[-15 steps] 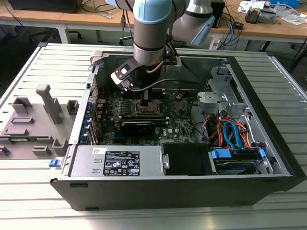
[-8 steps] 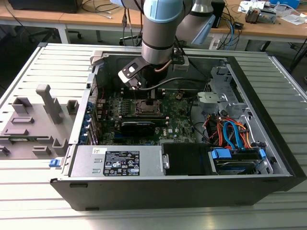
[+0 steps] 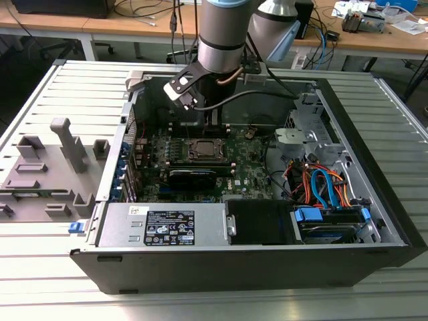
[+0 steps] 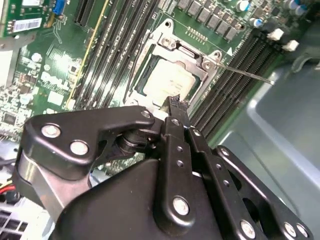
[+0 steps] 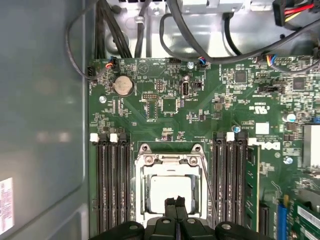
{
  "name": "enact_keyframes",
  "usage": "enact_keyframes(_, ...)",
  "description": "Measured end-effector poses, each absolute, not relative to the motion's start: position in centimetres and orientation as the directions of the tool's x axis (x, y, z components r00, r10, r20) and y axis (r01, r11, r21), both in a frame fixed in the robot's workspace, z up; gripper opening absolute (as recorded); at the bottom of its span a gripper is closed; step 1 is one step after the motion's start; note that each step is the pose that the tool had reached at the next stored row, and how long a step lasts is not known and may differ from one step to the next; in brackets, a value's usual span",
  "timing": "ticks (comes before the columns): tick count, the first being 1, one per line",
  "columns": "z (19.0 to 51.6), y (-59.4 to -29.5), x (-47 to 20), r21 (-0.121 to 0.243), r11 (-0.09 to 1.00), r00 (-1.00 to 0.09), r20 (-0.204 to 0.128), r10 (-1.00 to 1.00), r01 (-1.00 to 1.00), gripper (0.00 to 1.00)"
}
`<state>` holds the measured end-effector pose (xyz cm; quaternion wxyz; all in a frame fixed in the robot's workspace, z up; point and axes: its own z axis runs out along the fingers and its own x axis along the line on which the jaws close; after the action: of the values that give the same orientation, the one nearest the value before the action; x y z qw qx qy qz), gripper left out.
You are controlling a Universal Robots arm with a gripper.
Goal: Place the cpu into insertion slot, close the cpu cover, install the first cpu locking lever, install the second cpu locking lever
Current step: 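Close the cpu cover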
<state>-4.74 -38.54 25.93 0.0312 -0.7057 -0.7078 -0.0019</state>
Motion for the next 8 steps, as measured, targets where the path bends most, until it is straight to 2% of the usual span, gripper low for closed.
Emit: enact_keyframes(8,26.25,-38.54,-4.74,-0.041,0.004,-0.002,0.048,0.999,0.999,0.11)
